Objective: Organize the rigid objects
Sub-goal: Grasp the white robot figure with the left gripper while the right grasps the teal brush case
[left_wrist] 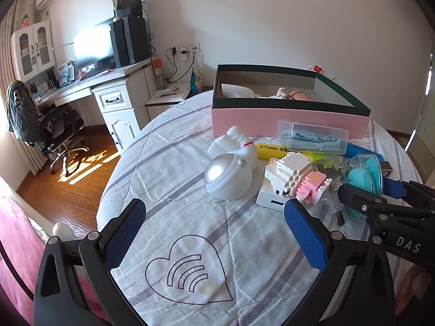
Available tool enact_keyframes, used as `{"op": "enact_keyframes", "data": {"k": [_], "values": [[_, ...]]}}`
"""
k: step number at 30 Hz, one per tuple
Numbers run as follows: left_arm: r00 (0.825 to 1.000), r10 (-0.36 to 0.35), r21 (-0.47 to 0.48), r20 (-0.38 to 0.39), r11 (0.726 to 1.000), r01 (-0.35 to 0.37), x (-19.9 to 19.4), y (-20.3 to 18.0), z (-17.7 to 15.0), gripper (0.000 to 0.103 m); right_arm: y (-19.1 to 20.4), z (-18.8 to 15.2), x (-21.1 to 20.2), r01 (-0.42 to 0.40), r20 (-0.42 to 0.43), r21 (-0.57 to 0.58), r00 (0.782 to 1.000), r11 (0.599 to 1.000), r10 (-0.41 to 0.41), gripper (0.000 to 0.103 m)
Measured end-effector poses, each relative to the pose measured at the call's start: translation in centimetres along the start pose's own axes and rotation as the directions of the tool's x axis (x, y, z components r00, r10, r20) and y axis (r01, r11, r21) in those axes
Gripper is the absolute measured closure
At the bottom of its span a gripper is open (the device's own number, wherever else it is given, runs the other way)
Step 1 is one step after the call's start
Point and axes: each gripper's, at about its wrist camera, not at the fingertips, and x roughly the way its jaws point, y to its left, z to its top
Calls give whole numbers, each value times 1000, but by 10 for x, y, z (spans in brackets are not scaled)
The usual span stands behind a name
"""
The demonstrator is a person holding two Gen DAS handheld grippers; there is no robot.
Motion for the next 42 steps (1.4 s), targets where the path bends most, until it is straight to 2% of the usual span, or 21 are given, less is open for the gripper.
{"op": "enact_keyframes", "data": {"k": [3,7,13,16,19,22,23,24,25,27,28,29,35,38,42], "values": [[1000,-21,3,0,1000,21,3,-5,2,0,-1,0,0,-37,-8,-10,999,999,37,52],[1000,-23,-1,3,1000,23,5,-5,4,0,-8,-4,-12,-47,2,-37,999,998,47,62],[1000,17,-46,-4,999,-18,18,13,13,0,-19,-7,-21,-32,5,-43,999,999,32,64],[999,10,-39,-51,999,-12,35,14,19,0,-22,-7,-20,-36,11,-30,999,999,37,64],[998,-1,-32,-64,999,-1,46,14,29,0,-23,-5,-16,-34,12,-30,999,999,35,63],[995,-46,-35,-91,998,43,59,14,38,1,-23,-3,-12,-33,11,-24,999,999,33,62],[993,-73,-39,-97,997,69,63,13,40,3,-23,-2,-10,-31,7,-24,999,999,32,62],[990,-105,-40,-96,994,101,64,12,42,11,-23,-2,-8,-31,4,-23,1000,999,31,61],[986,-137,-39,-96,990,134,66,11,42,24,-23,-1,-6,-33,3,-21,999,999,33,61],[979,-185,-38,-91,983,182,67,9,44,40,-23,-1,-4,-36,-3,-18,999,999,36,60],[978,-190,-31,-87,982,188,66,7,44,52,-23,-1,-4,-36,-4,-17,999,999,36,60],[980,-181,-23,-82,983,180,65,5,45,57,-23,-1,-3,-36,-6,-17,999,999,35,60],[986,-136,22,-98,990,139,61,-2,39,57,-23,-2,-4,-38,-10,-18,999,999,38,60],[991,-108,19,-74,994,110,49,0,32,57,-24,-2,-4,-42,-5,-14,999,999,41,60],[992,-117,11,-51,993,118,29,-1,27,57,-23,-5,-10,-46,4,-8,999,999,46,61]]}}
